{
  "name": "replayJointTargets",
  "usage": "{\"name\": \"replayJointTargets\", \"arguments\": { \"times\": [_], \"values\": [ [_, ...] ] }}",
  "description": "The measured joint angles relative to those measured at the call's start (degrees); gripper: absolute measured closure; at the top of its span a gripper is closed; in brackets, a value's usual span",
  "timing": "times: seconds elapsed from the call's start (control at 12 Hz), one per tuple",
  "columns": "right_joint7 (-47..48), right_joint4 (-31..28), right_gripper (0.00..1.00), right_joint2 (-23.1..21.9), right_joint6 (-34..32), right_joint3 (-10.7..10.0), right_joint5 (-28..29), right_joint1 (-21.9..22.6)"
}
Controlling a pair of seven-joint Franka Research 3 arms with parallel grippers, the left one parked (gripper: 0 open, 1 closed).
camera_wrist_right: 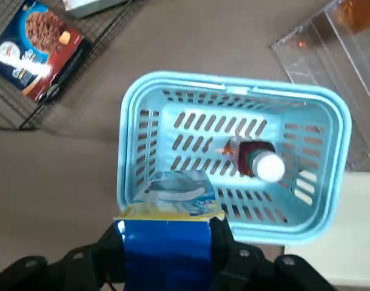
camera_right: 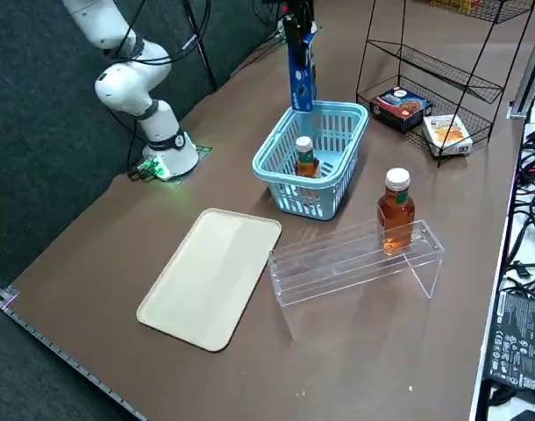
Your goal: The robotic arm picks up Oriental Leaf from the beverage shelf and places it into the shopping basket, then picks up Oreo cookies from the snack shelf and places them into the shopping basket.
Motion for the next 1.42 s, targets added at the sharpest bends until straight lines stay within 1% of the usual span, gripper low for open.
{"name": "replayJointTargets", "arguments": {
  "times": [0.08,0.17,0.5,0.75,1.25,1.42],
  "values": [
    [0.2,-0.8,0.42,0.6,2.1,0.0,-0.2,0.0],
    [1.0,-3.2,0.42,1.6,7.0,0.0,-0.2,0.0],
    [4.3,-6.0,0.42,4.8,12.9,0.1,-0.9,0.9],
    [6.1,-9.2,0.42,7.2,19.1,0.1,-2.2,1.3],
    [7.2,-15.0,0.42,11.8,29.4,0.1,-3.2,1.4],
    [7.9,-16.0,0.42,13.4,31.3,0.0,-3.5,1.4]
  ]
}}
